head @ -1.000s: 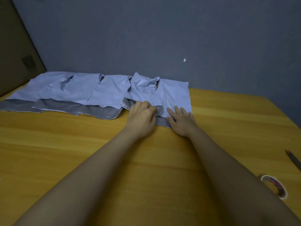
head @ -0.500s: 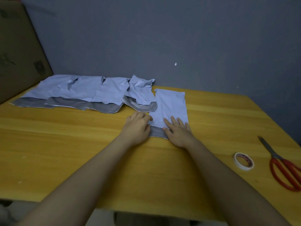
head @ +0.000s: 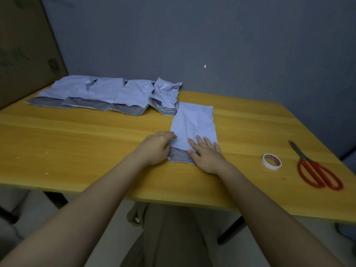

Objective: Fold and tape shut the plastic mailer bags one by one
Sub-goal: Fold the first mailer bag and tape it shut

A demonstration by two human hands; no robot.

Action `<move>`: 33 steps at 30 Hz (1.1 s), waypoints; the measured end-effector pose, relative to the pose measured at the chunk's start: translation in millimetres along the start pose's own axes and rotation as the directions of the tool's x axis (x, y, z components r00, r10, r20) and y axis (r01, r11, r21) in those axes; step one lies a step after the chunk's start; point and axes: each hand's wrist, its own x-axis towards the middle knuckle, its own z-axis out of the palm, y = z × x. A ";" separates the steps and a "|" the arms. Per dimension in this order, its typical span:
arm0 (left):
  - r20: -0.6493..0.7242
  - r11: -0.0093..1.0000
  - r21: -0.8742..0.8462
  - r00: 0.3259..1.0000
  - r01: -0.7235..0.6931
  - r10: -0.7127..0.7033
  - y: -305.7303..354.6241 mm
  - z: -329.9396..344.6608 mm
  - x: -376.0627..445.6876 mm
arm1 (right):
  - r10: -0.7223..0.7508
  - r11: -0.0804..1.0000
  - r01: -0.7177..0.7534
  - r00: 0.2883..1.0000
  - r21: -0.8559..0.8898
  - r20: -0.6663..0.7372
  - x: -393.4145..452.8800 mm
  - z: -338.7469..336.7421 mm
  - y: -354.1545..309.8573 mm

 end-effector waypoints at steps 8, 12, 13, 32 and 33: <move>-0.085 0.996 -0.016 0.993 -0.089 0.087 0.1 6.8 -35.5 | -0.024 1.000 0.024 1.000 0.010 0.006 -34.1 9.7 -18.9; -0.086 0.991 -0.026 0.988 -0.130 0.128 -1.5 11.5 -48.2 | -0.032 0.999 0.033 0.999 0.033 -0.045 -51.1 13.1 -23.3; -0.086 0.991 -0.031 0.988 -0.129 0.126 -1.8 12.5 -51.0 | -0.037 0.998 0.042 0.996 0.055 -0.075 -54.9 13.1 -23.5; -0.047 0.945 -0.219 0.970 -0.245 0.241 0.8 7.2 -91.5 | -0.207 0.922 0.324 0.875 0.212 -0.438 -98.3 33.0 -23.0; -0.042 0.947 -0.212 0.970 -0.242 0.239 -0.1 7.1 -93.3 | -0.208 0.925 0.321 0.877 0.204 -0.433 -98.7 33.3 -23.3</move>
